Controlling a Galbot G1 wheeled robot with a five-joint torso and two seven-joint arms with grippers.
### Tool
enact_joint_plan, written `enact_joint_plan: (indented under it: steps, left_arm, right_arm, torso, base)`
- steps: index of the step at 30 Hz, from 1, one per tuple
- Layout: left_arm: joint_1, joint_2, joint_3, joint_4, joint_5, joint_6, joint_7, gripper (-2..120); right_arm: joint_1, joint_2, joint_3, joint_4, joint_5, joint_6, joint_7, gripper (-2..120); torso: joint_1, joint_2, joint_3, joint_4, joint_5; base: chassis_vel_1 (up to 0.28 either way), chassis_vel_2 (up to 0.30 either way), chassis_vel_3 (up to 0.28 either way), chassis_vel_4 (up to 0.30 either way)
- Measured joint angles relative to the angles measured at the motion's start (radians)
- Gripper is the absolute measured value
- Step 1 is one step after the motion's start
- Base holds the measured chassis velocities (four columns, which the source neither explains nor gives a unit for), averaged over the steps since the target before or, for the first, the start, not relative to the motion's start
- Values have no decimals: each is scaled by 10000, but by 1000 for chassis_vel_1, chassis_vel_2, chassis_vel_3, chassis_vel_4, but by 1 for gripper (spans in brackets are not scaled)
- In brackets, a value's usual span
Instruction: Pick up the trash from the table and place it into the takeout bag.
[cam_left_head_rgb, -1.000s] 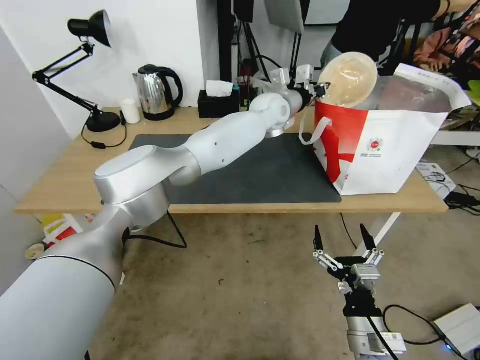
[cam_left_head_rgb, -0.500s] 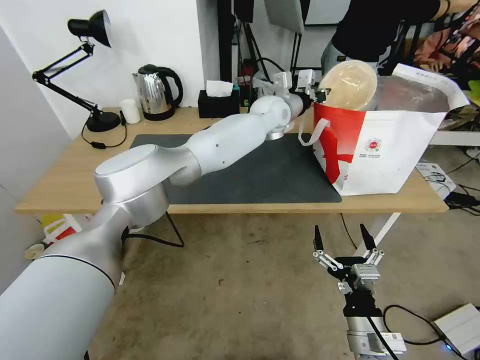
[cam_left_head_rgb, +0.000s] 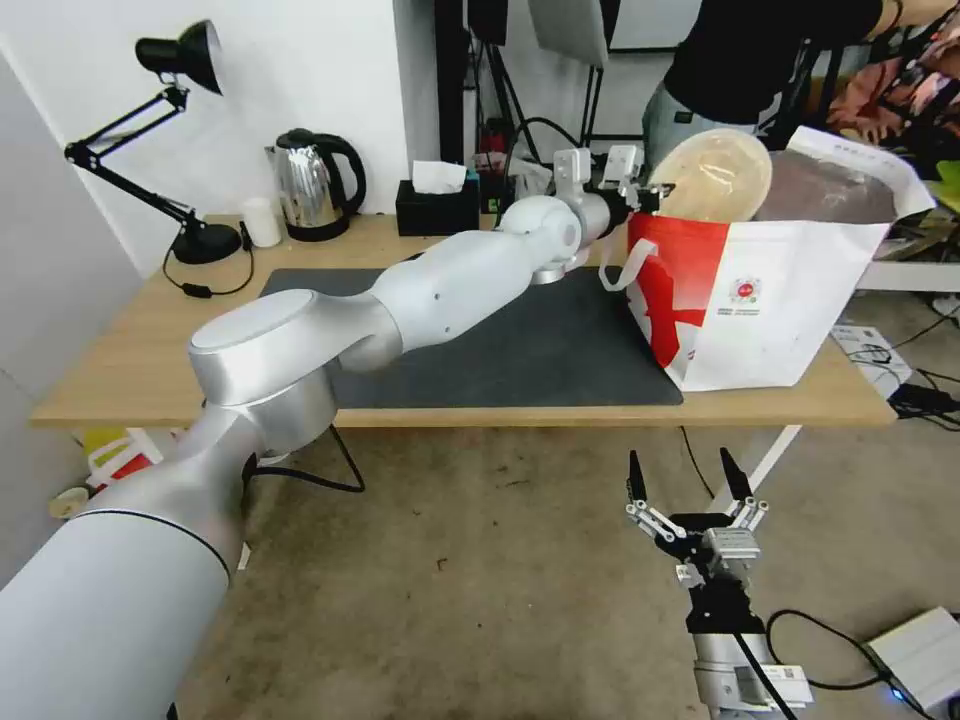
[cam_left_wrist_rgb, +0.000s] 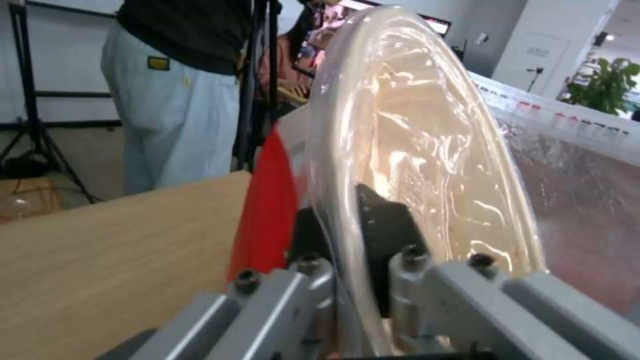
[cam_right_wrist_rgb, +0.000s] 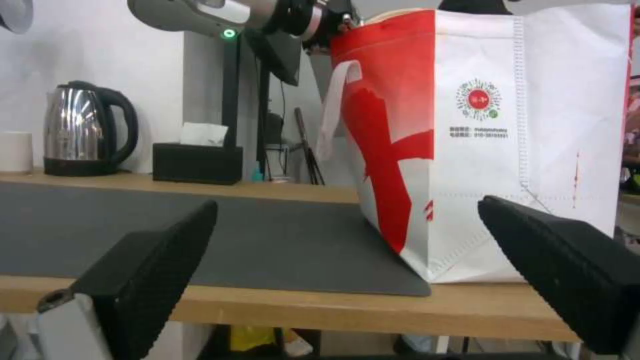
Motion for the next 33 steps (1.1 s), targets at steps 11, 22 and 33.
enact_joint_plan:
  steps: [11,22,33]
  left_arm:
    - [-175,6,6,-25,13,136,305,46]
    - [-246,10,-6,-25,6,144,225,84]
    - [-400,152,-151,-366,10,137,-106,100]
  right_arm:
    - [0,0,0,0,-1,0,0,100]
    - [0,0,0,0,-1,0,0,100]
    - [1,0,0,0,-1,0,0,100]
  torso:
    - [1,2,0,0,0]
    - [0,2,0,0,0]
    - [0,1,0,-1,0]
  base:
    - [0,0,0,0]
    - [0,0,0,0]
    - [0,0,0,0]
